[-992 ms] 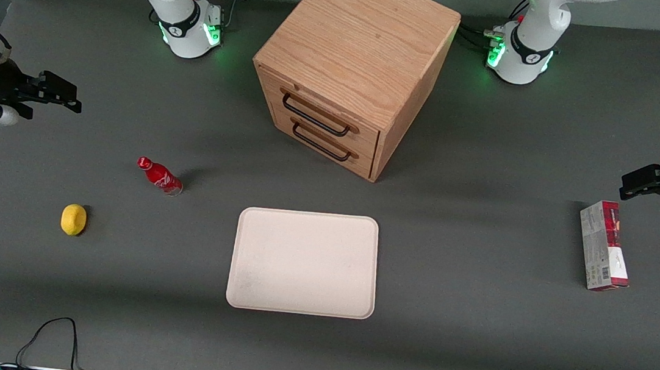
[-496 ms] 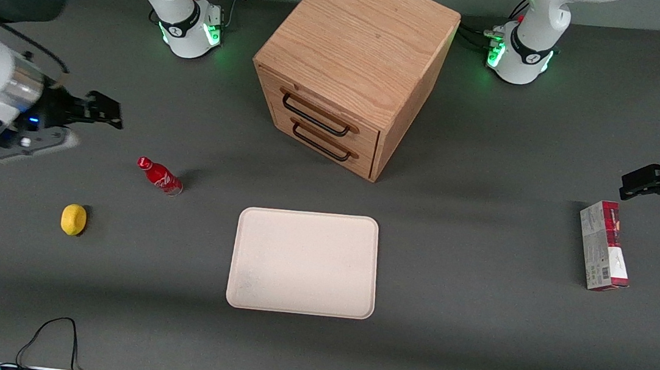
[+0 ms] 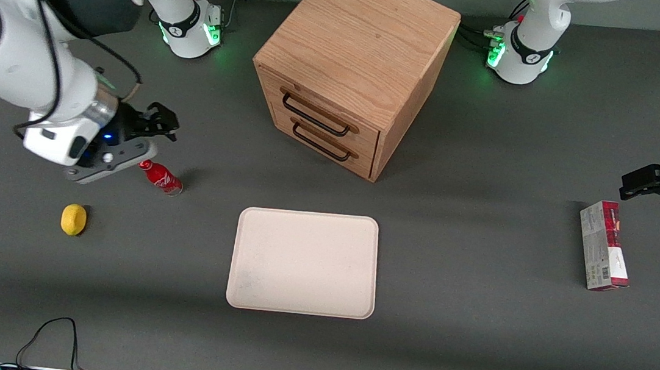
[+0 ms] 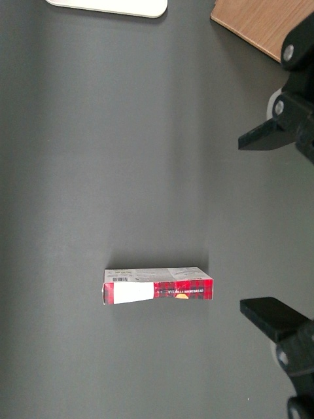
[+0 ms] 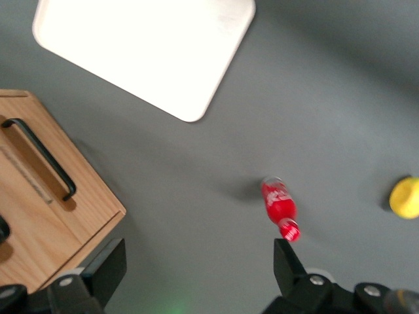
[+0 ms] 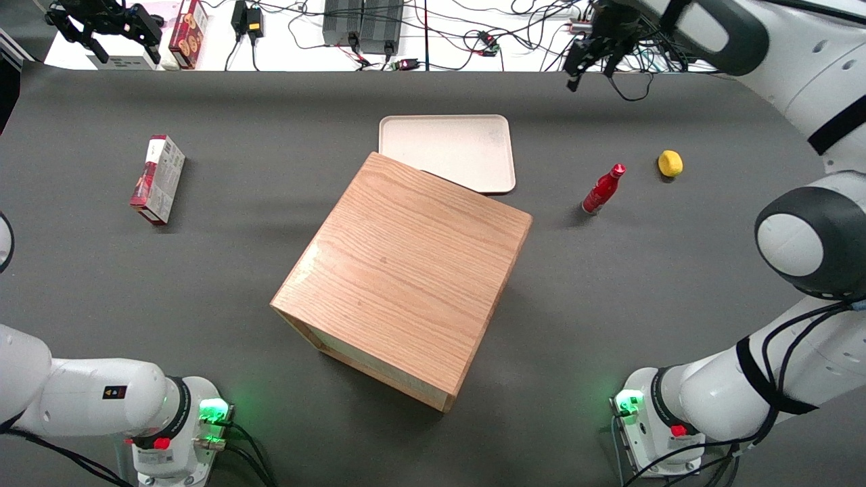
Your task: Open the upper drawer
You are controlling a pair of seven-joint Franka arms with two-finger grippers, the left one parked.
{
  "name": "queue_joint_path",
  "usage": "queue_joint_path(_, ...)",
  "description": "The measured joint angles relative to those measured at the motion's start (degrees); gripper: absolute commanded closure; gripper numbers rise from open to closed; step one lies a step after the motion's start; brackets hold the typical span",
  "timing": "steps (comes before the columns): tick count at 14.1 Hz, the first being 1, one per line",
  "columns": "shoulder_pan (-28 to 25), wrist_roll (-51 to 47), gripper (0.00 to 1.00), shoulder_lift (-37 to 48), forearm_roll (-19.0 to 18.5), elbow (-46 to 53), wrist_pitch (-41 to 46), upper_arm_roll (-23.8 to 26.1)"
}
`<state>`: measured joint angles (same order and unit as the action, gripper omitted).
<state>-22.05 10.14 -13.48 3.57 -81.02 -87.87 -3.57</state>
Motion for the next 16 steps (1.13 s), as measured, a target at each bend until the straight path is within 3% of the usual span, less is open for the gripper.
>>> queue_joint_path(11, -1.6, 4.1, 0.0, -7.1, 0.6, 1.6, -4.9, 12.5)
queue_joint_path(14, -1.6, 9.4, 0.0, -8.9, 5.2, 1.6, -7.1, 14.1)
queue_joint_path(16, -2.0, 10.9, 0.0, -10.0, 6.3, 1.6, -7.9, 14.6)
